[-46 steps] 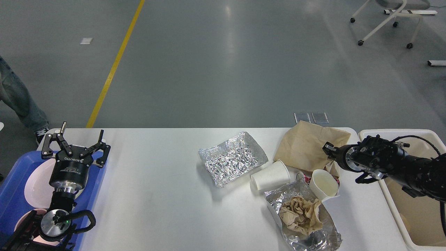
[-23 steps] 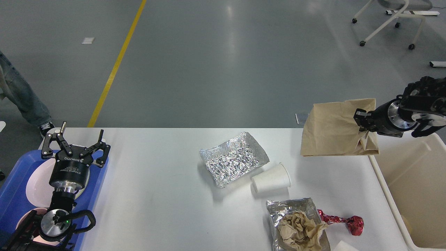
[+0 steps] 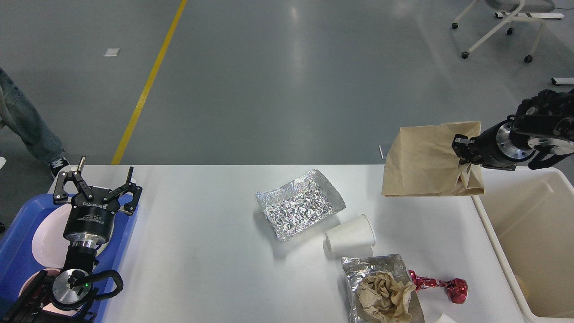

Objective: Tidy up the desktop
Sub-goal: 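Lift the brown paper bag and carry it into the cream bin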

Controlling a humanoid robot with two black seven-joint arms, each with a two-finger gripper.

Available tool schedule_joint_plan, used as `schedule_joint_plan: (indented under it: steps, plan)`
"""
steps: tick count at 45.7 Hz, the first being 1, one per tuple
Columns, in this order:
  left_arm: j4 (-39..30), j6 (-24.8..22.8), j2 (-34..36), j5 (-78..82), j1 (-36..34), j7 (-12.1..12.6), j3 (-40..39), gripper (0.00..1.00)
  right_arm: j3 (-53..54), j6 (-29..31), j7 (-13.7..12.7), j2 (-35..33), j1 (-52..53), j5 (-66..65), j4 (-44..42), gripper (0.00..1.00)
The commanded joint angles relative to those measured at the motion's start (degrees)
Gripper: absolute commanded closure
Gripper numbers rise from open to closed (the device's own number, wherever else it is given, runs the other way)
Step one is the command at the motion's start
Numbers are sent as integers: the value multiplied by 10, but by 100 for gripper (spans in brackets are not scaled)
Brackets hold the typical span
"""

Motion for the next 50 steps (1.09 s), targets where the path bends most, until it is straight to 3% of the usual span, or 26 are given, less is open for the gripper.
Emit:
schedule_joint_plan:
  steps: [1, 9, 17, 27, 41, 50]
  plan:
    - [0, 0, 0, 0, 0, 0, 0, 3, -40, 6, -12, 1, 77, -1, 79, 100]
    - [0, 0, 0, 0, 0, 0, 0, 4, -80, 26, -41, 0, 190, -12, 178, 100]
    - [0, 0, 0, 0, 0, 0, 0, 3, -112, 67, -43, -5, 274, -15, 229, 100]
    - [0, 0, 1, 0, 0, 0, 0, 4, -123, 67, -48, -37, 348, -30, 294, 100]
    - [0, 0, 0, 0, 0, 0, 0, 3, -141, 31, -53, -60, 345, -26, 289, 100]
    - [0, 0, 1, 0, 0, 0, 0, 3, -155, -25, -53, -115, 276, -22, 225, 100]
